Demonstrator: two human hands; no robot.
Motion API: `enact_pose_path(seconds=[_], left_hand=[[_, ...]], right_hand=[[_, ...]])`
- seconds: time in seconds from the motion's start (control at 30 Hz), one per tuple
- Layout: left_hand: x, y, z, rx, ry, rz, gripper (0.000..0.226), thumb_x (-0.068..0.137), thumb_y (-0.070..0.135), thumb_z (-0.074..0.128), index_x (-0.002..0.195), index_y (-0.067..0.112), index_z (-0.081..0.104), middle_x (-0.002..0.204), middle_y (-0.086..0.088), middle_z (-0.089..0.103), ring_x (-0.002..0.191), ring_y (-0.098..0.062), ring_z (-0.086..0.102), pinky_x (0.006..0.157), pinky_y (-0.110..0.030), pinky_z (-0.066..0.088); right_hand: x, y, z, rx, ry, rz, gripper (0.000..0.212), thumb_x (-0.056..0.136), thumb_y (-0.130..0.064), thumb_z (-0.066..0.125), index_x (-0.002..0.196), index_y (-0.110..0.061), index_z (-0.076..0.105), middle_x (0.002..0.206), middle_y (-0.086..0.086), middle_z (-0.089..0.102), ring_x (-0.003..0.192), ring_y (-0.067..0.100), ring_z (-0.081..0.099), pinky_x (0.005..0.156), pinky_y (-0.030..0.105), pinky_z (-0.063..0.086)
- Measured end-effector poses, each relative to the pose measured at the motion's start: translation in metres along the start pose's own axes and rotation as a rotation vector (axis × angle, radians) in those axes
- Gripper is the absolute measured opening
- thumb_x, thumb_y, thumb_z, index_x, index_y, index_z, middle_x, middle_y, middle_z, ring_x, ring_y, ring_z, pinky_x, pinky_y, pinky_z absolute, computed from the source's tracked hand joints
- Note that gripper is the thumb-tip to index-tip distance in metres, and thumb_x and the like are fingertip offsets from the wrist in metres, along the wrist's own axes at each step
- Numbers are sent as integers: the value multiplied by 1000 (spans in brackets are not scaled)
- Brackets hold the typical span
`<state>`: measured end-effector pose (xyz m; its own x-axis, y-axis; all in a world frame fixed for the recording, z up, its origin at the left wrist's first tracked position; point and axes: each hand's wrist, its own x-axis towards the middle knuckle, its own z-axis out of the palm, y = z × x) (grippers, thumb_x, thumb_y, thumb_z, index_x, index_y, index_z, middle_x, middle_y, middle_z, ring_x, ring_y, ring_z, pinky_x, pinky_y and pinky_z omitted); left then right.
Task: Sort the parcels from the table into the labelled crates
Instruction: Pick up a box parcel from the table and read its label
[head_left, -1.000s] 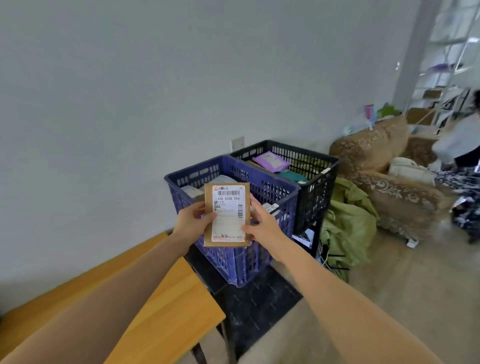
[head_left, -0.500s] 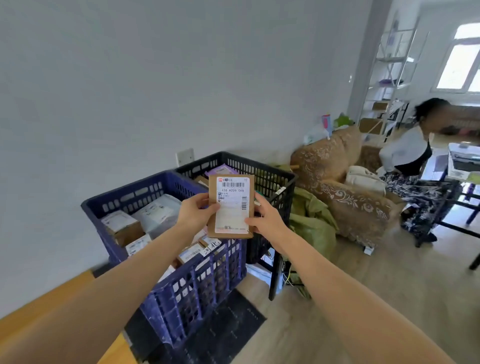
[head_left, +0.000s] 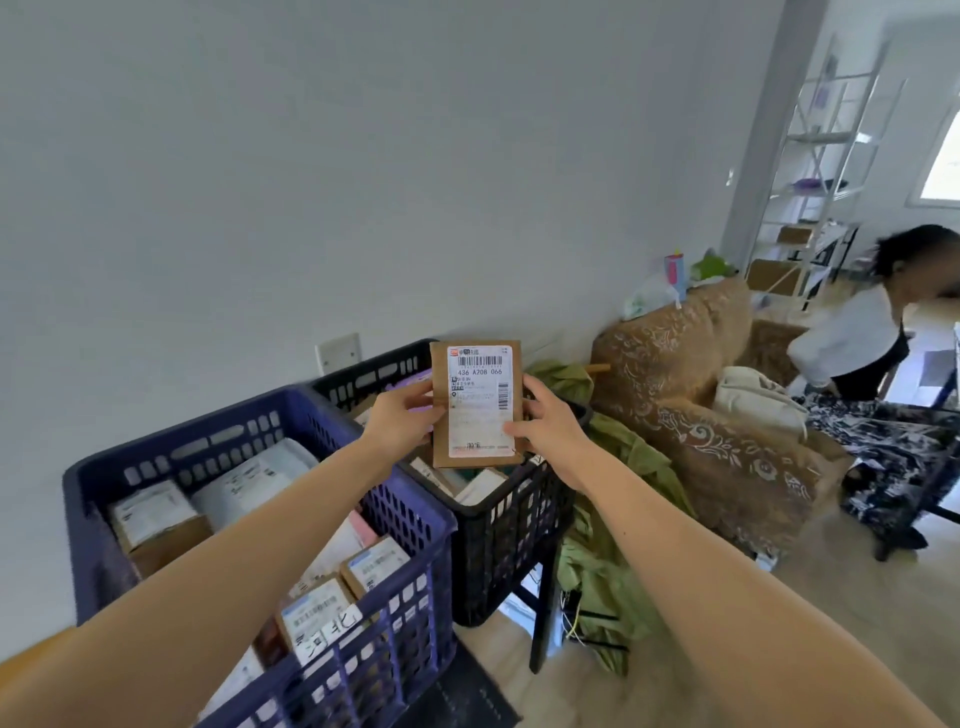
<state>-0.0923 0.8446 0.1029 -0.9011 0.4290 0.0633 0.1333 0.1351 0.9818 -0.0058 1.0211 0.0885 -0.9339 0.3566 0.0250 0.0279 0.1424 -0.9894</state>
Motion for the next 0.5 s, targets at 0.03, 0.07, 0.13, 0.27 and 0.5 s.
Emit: enact_pose_path(seconds=[0.03, 0.07, 0.13, 0.27, 0.5], left_hand=[[7, 0, 6, 4, 0, -5, 36, 91, 4, 59, 114, 31, 65, 95, 8, 71, 99, -22, 67, 84, -40, 57], [18, -1, 15, 4, 4, -12, 39, 91, 3, 59, 122, 27, 62, 92, 8, 70, 95, -20, 68, 82, -37, 58], [34, -3, 29, 11, 12, -33, 45, 92, 2, 58, 133, 22, 55, 91, 7, 69, 91, -16, 67, 79, -33, 57], [67, -11, 63, 48, 86, -94, 48, 92, 0, 57, 136, 16, 51, 92, 0, 66, 89, -18, 66, 76, -31, 57], [110, -36, 115, 42, 248, -272, 49, 90, -4, 58, 137, 10, 49, 105, -12, 67, 90, -24, 66, 71, -29, 55]], right_hand=[[9, 0, -7, -14, -4, -8, 75, 88, 9, 56, 149, -25, 29, 138, 3, 54, 123, 21, 54, 98, 47, 50], [22, 3, -16, -28, -12, -14, 75, 88, 9, 56, 149, -25, 29, 139, 3, 54, 122, 19, 54, 95, 43, 52], [43, 7, -31, -57, -25, -26, 75, 88, 8, 57, 150, -23, 28, 139, 2, 53, 115, 13, 55, 81, 28, 54], [89, 27, -61, -104, -93, -18, 74, 88, 9, 57, 150, -22, 29, 137, 2, 55, 98, 3, 55, 60, 12, 53], [165, 65, -100, -208, -278, 11, 72, 87, 6, 59, 148, -21, 32, 131, 0, 57, 85, -7, 54, 57, 9, 50]])
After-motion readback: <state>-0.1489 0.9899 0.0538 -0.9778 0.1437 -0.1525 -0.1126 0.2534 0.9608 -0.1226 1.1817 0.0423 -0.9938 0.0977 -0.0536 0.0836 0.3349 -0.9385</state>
